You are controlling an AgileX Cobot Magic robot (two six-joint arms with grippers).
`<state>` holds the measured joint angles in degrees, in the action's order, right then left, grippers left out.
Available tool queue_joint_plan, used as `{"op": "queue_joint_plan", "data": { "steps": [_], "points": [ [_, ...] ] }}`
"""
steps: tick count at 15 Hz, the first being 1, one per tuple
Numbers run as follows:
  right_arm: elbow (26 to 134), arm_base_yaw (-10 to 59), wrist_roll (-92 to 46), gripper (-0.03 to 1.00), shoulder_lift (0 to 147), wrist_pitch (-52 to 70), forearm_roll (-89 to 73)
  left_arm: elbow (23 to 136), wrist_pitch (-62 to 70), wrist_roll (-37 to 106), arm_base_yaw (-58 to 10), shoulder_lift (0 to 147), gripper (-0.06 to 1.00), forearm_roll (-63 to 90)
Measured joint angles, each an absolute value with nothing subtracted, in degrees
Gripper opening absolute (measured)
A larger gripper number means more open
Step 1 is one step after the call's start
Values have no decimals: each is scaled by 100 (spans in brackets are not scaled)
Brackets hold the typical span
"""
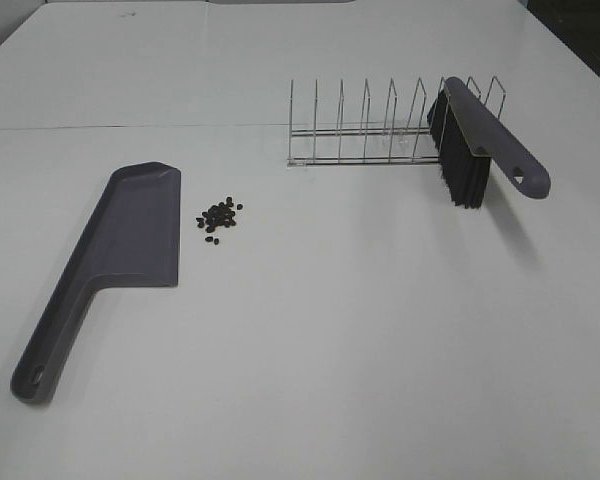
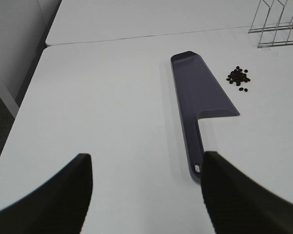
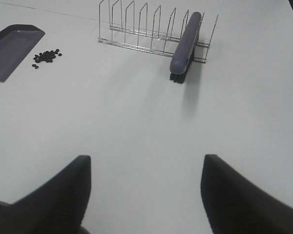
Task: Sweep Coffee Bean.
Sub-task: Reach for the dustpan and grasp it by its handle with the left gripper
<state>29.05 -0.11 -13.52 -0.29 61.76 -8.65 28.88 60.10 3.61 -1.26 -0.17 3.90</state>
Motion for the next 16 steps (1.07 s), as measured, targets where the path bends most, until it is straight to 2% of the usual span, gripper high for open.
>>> {"op": "queue_joint_plan", "data": {
  "steps": [16],
  "points": [
    [2905, -11, -1352, 59, -29, 6176, -865, 2888, 6010, 361, -126, -17, 60, 390]
  ]
}}
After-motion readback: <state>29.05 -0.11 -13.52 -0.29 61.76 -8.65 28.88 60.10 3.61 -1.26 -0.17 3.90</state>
